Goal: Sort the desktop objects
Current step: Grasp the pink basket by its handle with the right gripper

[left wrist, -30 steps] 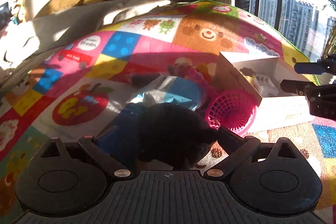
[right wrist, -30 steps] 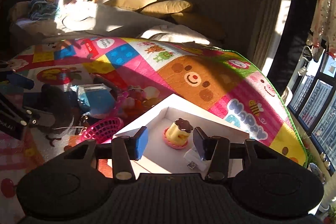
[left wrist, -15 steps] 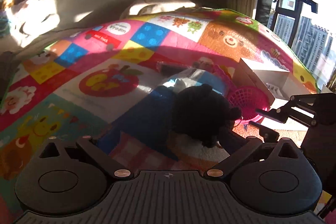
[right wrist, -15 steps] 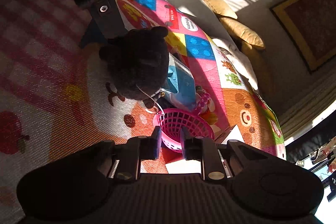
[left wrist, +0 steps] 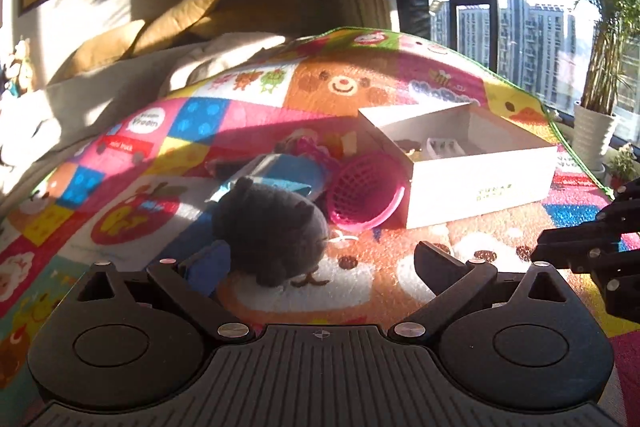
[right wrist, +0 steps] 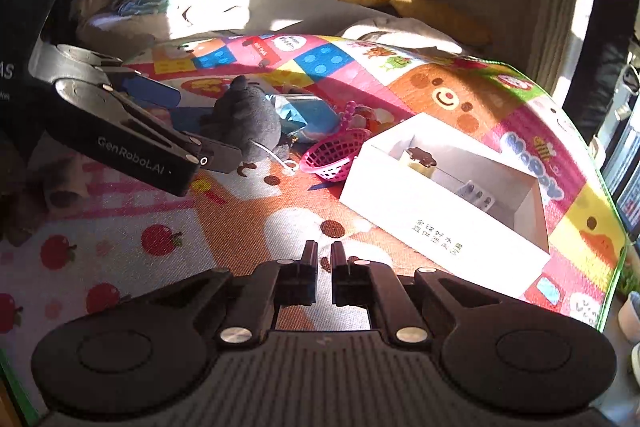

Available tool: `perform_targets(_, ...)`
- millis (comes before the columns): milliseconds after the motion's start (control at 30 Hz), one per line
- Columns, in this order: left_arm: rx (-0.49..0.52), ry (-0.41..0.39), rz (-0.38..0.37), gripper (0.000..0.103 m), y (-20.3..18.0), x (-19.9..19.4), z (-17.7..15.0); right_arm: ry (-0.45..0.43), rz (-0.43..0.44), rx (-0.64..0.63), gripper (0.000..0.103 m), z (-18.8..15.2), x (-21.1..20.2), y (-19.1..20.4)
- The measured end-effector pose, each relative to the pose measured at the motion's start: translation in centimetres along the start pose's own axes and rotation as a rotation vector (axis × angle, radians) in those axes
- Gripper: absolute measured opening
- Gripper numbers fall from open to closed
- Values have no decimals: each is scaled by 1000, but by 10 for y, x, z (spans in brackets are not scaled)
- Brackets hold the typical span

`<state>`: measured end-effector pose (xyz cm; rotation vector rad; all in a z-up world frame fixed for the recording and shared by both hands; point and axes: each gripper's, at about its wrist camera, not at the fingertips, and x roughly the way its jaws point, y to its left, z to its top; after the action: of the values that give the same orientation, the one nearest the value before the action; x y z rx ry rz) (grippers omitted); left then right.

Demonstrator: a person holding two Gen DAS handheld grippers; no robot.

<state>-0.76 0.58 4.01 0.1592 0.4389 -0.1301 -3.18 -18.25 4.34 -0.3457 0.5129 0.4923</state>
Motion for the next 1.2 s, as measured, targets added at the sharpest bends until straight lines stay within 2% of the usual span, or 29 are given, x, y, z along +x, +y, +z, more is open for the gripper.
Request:
perform_targets(33,60,-12,0,67,-10,6,4,-13,-8,65,8,-2,-7,-12)
perform_targets(67,97,-11,-7,55,-17,12,7,-26,-26,119,10,-5,-13,-22)
perform_targets(133,154,1,-45,60,-31,30,12,-44,-57,218,13,-10,-20,-43)
perform_targets(233,215,29,-50,60,-45,55,12,-43,-68,310,13,-15,-17,-65)
perform_targets(300,215,59,-51,56,-48,71,13,-37,-73,343,17,-19,-14,-74)
perform_targets(400,224,99,-50,37,-50,91,13,-25,-91,386,24,-24,-8,-85)
perform_targets(433,229,110,-51,24,-50,96,13,-19,-95,403,24,-26,-6,-87)
perform_targets(467,232,116,-52,16,-51,99,13,-14,-96,416,25,-27,-4,-89)
perform_targets(533,235,112,-51,14,-48,100,13,-9,-101,436,30,-30,-3,-91)
perform_targets(600,232,98,-45,8,-45,91,14,-11,-110,438,37,-33,-4,-89)
perform_targets(700,193,80,-91,7,-41,63,14,-11,-110,448,44,-36,-5,-87)
perform_targets(867,177,53,-239,7,-53,2,3,-14,-105,468,49,-34,-8,-84)
perform_targets(1033,170,82,-357,10,-68,-30,-15,-31,-63,475,53,-27,-15,-78)
perform_targets(1133,167,78,-353,16,-67,-35,-20,-36,-28,465,61,-18,-14,-71)
perform_targets(1200,149,82,-313,29,-59,-31,-20,-31,-1,474,63,-12,-7,-71)
